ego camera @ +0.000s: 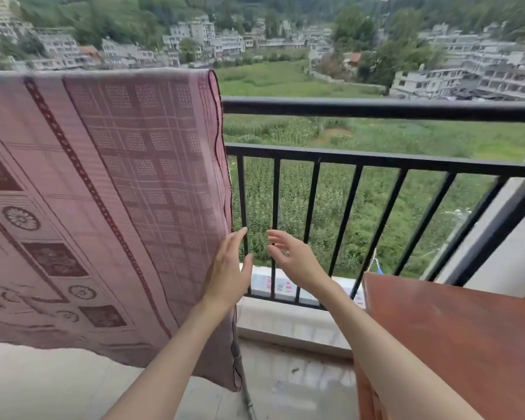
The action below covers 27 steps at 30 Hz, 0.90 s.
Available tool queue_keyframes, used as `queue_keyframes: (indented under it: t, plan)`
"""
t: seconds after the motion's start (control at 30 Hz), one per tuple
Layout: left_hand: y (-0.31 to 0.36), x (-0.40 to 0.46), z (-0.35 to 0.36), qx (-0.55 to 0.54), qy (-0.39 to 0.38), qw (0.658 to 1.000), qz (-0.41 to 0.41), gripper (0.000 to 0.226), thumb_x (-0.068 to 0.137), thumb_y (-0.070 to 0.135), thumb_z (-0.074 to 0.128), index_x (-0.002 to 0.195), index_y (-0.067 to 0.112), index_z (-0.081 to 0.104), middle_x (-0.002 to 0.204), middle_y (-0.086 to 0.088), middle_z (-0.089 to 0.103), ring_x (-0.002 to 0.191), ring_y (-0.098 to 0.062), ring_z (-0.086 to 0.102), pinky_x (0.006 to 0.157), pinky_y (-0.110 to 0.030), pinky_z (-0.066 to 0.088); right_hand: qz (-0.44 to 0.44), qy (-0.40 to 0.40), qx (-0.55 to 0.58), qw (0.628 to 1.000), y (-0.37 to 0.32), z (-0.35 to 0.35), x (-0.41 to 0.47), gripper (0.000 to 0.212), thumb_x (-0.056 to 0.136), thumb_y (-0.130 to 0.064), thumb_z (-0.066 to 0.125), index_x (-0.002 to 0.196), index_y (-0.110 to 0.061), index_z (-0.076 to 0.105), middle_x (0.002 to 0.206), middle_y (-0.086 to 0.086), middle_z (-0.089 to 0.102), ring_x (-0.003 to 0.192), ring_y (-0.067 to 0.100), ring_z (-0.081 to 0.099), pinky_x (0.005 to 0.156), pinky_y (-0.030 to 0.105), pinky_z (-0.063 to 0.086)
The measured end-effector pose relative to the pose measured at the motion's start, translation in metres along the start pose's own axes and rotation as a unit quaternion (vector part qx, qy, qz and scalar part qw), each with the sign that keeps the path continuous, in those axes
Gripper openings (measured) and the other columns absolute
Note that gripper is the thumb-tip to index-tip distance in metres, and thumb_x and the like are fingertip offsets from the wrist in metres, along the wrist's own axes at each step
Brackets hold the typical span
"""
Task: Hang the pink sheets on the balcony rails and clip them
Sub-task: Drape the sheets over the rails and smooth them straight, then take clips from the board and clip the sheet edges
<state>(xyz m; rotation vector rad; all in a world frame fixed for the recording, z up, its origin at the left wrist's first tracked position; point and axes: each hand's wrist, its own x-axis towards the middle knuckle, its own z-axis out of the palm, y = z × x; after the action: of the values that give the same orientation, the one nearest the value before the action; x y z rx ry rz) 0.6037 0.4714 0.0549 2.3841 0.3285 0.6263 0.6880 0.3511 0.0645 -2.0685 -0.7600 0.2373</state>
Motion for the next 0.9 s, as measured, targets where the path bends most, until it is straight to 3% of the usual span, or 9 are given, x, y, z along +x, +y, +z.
queue_keyframes:
  t: [0.17, 0.27, 0.37, 0.57, 0.7, 0.8, 0.9]
  plan:
    - [0.012, -0.039, 0.076, 0.074, -0.13, 0.985, 0.088, 0.054, 0.09, 0.02, 0.052, 0.14, 0.014, 0.034, 0.145, -0.009, 0.037, 0.134, -0.024, 0.034, 0.109, -0.035, 0.029, 0.05, 0.06, -0.085, 0.993, 0.083, -0.027, -0.084, 0.051, 0.093, -0.024, 0.05, 0.141, -0.016, 0.035, 0.146, 0.0, 0.04, 0.135, 0.015, 0.035, 0.109, 0.026, 0.027]
    - [0.024, -0.082, 0.134, 0.084, -0.232, 0.954, 0.167, 0.053, 0.085, 0.018, 0.057, 0.136, 0.011, 0.041, 0.139, -0.018, 0.044, 0.124, -0.034, 0.046, 0.102, -0.04, 0.038, 0.126, 0.097, -0.133, 0.978, 0.138, -0.04, -0.158, 0.052, 0.093, -0.023, 0.05, 0.142, -0.016, 0.033, 0.146, 0.003, 0.04, 0.135, 0.02, 0.035, 0.111, 0.032, 0.028]
    - [0.036, -0.136, 0.189, 0.08, -0.342, 0.916, 0.194, 0.053, 0.084, 0.023, 0.052, 0.135, 0.012, 0.042, 0.136, -0.018, 0.047, 0.121, -0.036, 0.05, 0.098, -0.044, 0.043, 0.238, 0.139, -0.147, 0.95, 0.186, -0.045, -0.243, 0.05, 0.093, -0.022, 0.048, 0.141, -0.015, 0.035, 0.145, 0.004, 0.041, 0.134, 0.021, 0.036, 0.111, 0.03, 0.026]
    - [0.058, -0.225, 0.268, 0.107, -0.537, 0.8, 0.245, 0.054, 0.096, 0.026, 0.037, 0.146, 0.023, 0.017, 0.155, -0.005, 0.015, 0.143, -0.024, 0.015, 0.115, -0.037, 0.019, 0.432, 0.171, -0.103, 0.88, 0.233, -0.025, -0.375, 0.043, 0.096, -0.019, 0.044, 0.138, -0.013, 0.038, 0.142, 0.005, 0.042, 0.133, 0.022, 0.035, 0.108, 0.029, 0.026]
    - [0.072, -0.273, 0.292, 0.13, -0.6, 0.745, 0.261, 0.057, 0.096, 0.018, 0.037, 0.146, 0.024, 0.012, 0.157, -0.003, 0.008, 0.144, -0.022, 0.006, 0.116, -0.033, 0.011, 0.481, 0.21, -0.061, 0.849, 0.249, -0.008, -0.412, 0.036, 0.093, -0.009, 0.045, 0.129, -0.008, 0.048, 0.13, 0.007, 0.05, 0.122, 0.021, 0.044, 0.102, 0.027, 0.034]
    - [0.08, -0.285, 0.313, 0.132, -0.595, 0.747, 0.266, 0.062, 0.094, 0.012, 0.04, 0.147, 0.024, 0.01, 0.157, -0.004, 0.006, 0.144, -0.022, 0.006, 0.117, -0.035, 0.014, 0.492, 0.231, -0.069, 0.837, 0.26, 0.001, -0.418, 0.033, 0.092, -0.007, 0.047, 0.125, -0.008, 0.052, 0.126, 0.005, 0.053, 0.119, 0.019, 0.046, 0.1, 0.024, 0.034]
    - [0.093, -0.28, 0.337, 0.121, -0.566, 0.755, 0.307, 0.069, 0.09, 0.005, 0.041, 0.147, 0.024, 0.007, 0.157, -0.004, 0.003, 0.144, -0.023, 0.006, 0.114, -0.035, 0.019, 0.498, 0.276, -0.138, 0.811, 0.27, 0.001, -0.418, 0.028, 0.081, -0.003, 0.063, 0.109, -0.005, 0.063, 0.108, 0.008, 0.063, 0.103, 0.029, 0.057, 0.089, 0.036, 0.045]
